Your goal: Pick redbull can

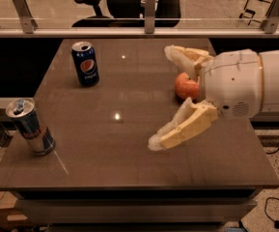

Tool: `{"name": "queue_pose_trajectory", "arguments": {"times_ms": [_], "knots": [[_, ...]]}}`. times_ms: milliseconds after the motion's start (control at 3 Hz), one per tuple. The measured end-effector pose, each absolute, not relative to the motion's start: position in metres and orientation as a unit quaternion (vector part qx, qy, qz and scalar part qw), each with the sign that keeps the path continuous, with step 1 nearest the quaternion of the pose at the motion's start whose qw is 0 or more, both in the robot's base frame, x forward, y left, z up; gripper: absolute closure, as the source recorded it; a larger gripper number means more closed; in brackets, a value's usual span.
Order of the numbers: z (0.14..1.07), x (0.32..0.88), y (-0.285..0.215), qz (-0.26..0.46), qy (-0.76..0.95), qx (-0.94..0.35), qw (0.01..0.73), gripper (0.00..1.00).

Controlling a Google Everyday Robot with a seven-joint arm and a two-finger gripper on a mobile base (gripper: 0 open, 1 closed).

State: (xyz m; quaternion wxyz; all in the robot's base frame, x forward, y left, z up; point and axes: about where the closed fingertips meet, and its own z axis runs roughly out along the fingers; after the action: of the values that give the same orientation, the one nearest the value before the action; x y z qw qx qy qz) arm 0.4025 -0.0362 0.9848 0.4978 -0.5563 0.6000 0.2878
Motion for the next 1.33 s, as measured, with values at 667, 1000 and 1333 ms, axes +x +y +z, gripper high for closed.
{"name": "queue_pose_trajectory", "arguments": {"times_ms": [667,1000,1333], "knots": [[0.966,0.407,0.011,0.325,0.551,-0.535,0.552,0.0],[0.96,0.41,0.028,0.338,0.53,-0.535,0.565,0.0],[0.955,0.418,0.046,0.351,0.511,-0.542,0.567,0.0]]}}
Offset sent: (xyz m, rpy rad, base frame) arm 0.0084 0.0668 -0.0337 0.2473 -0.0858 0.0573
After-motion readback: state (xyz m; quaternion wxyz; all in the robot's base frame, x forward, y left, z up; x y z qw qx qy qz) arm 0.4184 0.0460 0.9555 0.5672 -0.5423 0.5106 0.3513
